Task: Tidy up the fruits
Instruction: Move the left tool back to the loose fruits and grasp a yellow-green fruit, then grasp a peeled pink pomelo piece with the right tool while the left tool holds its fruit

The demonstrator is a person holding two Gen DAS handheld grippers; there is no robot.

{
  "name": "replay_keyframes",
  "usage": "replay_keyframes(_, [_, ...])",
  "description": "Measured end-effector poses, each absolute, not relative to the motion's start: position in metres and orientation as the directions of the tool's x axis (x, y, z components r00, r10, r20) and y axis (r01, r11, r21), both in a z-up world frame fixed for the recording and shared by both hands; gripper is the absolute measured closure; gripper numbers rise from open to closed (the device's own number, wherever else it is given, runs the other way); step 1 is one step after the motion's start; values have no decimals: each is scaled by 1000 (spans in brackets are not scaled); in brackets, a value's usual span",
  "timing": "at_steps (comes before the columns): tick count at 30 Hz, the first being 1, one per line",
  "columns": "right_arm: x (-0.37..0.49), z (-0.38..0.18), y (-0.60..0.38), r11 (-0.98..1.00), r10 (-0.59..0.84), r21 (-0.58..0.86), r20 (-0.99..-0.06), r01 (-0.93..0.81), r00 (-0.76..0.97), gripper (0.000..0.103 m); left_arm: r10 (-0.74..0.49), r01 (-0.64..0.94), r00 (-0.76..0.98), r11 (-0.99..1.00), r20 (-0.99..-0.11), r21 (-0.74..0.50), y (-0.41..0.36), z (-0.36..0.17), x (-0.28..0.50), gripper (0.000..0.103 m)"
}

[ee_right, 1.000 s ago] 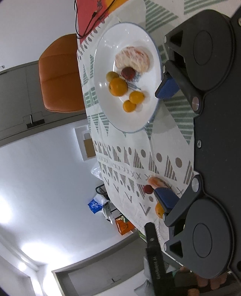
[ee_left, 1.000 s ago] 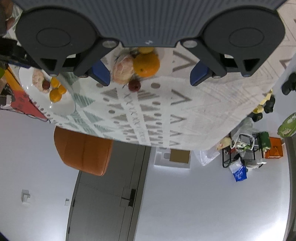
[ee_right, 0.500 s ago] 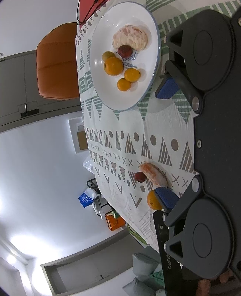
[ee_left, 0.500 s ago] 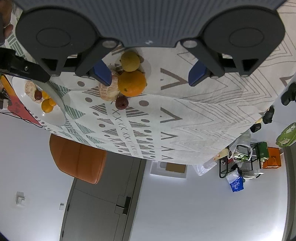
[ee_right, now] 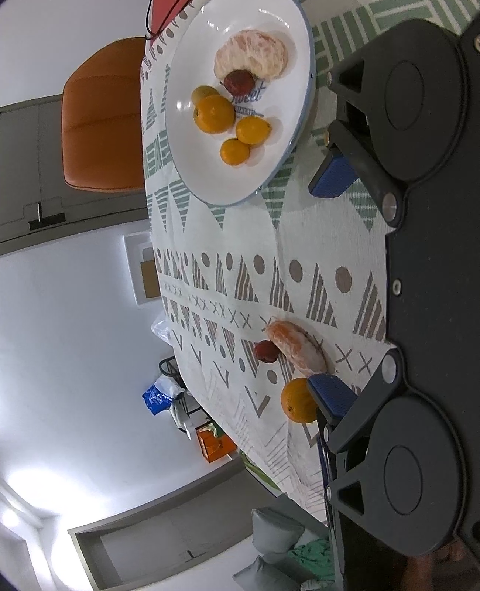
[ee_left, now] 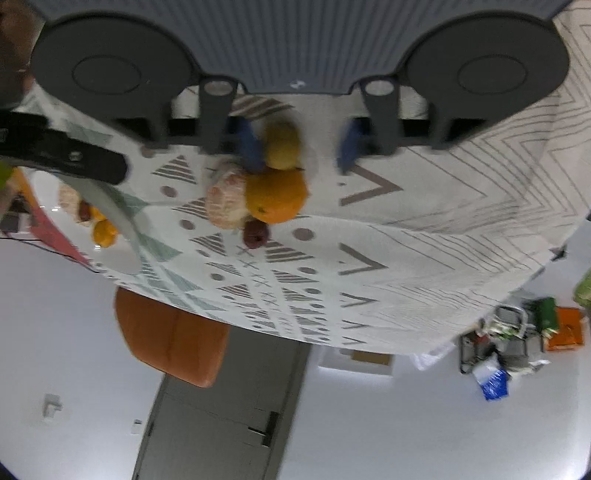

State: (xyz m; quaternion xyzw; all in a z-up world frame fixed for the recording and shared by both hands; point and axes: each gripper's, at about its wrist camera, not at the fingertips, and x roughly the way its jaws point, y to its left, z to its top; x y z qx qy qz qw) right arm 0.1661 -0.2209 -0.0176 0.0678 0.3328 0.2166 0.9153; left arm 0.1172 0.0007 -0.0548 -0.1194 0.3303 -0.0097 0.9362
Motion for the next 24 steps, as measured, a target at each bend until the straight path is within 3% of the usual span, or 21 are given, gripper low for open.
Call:
replay_keyframes(12, [174,-22,-193,869,491,273,-580,-413,650,1,-49,-100,810,970,-584,-220,21,-42,114,81])
replay_keyframes(24, [187,-30,-166,868,483,236,-606,-437,632,23,-27,-135,816,962,-577,-237,43,-39,112,81])
